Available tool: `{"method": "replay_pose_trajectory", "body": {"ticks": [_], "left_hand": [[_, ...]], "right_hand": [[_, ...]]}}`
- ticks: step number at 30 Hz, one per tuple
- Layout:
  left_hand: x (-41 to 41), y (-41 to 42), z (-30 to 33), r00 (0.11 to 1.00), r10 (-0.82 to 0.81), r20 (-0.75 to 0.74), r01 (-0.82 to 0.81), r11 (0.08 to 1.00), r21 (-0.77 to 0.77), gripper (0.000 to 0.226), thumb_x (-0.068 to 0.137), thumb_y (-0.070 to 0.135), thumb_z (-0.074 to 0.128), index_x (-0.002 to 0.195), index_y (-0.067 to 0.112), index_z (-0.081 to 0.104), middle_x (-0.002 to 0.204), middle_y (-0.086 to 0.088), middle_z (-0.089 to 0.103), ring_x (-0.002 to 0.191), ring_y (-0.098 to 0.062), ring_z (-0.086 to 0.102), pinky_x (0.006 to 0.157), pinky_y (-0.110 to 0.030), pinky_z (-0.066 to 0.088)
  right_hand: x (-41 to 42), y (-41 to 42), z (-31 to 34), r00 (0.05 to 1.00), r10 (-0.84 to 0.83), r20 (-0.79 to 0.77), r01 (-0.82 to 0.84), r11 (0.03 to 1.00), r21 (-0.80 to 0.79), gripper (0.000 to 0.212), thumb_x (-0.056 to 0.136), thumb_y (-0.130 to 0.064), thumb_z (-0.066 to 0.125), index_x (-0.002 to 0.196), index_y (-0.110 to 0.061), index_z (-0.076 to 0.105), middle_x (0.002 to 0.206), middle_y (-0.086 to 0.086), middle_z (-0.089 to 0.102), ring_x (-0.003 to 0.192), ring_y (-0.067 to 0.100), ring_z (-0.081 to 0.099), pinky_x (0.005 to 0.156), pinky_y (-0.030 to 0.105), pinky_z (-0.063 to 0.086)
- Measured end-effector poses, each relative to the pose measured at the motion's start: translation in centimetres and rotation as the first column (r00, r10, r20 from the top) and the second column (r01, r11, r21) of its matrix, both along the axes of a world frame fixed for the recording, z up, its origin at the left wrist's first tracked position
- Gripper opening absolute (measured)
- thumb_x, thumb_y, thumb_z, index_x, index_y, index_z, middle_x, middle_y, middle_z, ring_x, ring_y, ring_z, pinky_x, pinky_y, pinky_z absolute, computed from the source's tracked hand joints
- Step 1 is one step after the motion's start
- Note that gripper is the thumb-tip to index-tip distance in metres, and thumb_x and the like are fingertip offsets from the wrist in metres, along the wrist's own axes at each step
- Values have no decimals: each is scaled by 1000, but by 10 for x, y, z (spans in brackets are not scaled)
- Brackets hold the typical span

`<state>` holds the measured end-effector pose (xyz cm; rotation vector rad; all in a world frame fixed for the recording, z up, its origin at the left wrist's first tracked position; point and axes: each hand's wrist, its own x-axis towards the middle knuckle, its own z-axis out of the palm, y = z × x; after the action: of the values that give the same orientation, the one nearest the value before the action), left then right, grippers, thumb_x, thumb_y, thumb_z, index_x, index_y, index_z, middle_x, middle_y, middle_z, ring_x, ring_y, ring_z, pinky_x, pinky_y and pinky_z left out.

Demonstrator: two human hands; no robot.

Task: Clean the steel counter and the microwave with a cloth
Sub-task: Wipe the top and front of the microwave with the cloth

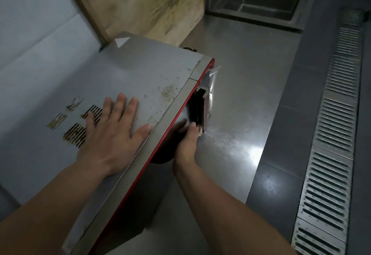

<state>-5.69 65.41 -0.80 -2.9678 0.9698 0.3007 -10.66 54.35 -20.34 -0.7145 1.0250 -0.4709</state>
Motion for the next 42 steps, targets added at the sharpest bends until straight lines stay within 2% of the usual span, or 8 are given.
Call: {"method": "replay_pose_trajectory", "body": {"ticks": [5,10,17,21,25,31,36,42], "left_hand": [[0,-2,0,1000,1,9,-1,1000,3,95,75,87,-9,156,39,-13,164,11,-21,150,-13,-23,122,-54,-6],[-1,-2,0,1000,2,26,-2,1000,24,95,75,86,-9,156,38,-12,165,8,-19,151,-16,-20,122,-56,-4],[-1,-2,-1,1000,-10,22,9,1000,13,89,79,85,-7,155,39,-16,164,10,-23,150,-15,-24,121,-55,-6],[2,-2,-3,999,-16,29,16,1000,-14,88,80,86,-6,155,39,-15,164,9,-21,151,-16,-22,121,-56,-5],[0,-2,-4,999,-9,31,10,1000,-19,86,83,83,-1,156,38,-12,165,9,-18,152,-17,-19,121,-57,-3],[0,-1,-3,1000,-8,28,8,1000,-16,85,84,82,0,156,38,-13,165,9,-19,151,-17,-20,121,-57,-5],[-1,-3,-3,999,1,35,-1,1000,-13,84,83,83,-3,155,41,-14,164,12,-22,150,-14,-23,121,-55,-7],[2,-2,-4,999,19,51,-20,1000,8,84,81,80,-3,156,42,-11,164,13,-18,151,-12,-19,122,-53,-5]], "right_hand": [[-39,33,121,973,94,210,-8,927,-376,71,94,-66,33,156,-37,15,161,-21,16,148,-2,13,119,35,17],[-41,35,101,975,144,169,-22,818,-575,59,103,-45,29,156,-36,6,163,-23,1,147,-8,-1,122,28,6],[-7,-18,-11,995,-67,70,56,987,148,69,84,-75,48,133,-28,57,134,-6,57,134,13,45,119,39,26],[-1,-13,-43,994,-85,72,80,994,78,101,51,-94,57,135,-39,54,139,-8,55,132,12,46,119,42,26],[-23,21,25,995,85,51,-77,987,-144,89,73,-89,47,149,-47,29,159,-12,28,147,12,25,120,48,18],[-76,91,128,955,261,142,-93,715,-693,76,97,-65,26,156,-27,-3,164,-15,-10,150,4,-9,120,21,1],[-76,85,95,955,292,43,-168,657,-735,80,96,-67,25,156,-18,2,165,-2,-9,152,14,-10,121,24,2],[-45,52,47,988,118,97,-62,888,-456,63,103,-45,30,157,-34,-1,163,-18,-8,150,2,-5,124,46,3]]}}
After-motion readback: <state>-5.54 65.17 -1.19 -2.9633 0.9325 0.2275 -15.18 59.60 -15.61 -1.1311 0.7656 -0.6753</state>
